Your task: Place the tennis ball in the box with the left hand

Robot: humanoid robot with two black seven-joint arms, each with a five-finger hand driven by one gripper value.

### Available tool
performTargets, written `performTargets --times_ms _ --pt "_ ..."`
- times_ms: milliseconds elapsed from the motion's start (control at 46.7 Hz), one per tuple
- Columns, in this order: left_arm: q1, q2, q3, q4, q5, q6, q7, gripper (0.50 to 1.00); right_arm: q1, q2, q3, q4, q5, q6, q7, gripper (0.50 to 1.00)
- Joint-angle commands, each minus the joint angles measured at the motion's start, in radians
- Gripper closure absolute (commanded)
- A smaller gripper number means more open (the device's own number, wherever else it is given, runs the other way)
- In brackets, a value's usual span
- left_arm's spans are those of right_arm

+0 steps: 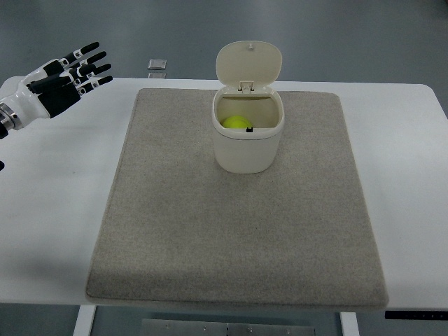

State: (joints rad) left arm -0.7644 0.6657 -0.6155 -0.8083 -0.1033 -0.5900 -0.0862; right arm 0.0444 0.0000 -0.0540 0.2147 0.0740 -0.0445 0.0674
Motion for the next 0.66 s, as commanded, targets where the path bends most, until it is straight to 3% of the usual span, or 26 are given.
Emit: performTargets --times_ms 0,642 --pt "0.002 -0.024 0.000 0.000 -0.024 -0.001 0.008 0.508 0.000 0.000 0.000 0.000 0.001 0.000 0.000 0.597" --pt "0.004 -0.029 -0.001 -0.015 -0.105 -0.004 0.056 0.508 -0.003 0.000 0.002 0.005 0.003 -0.006 0.005 0.597"
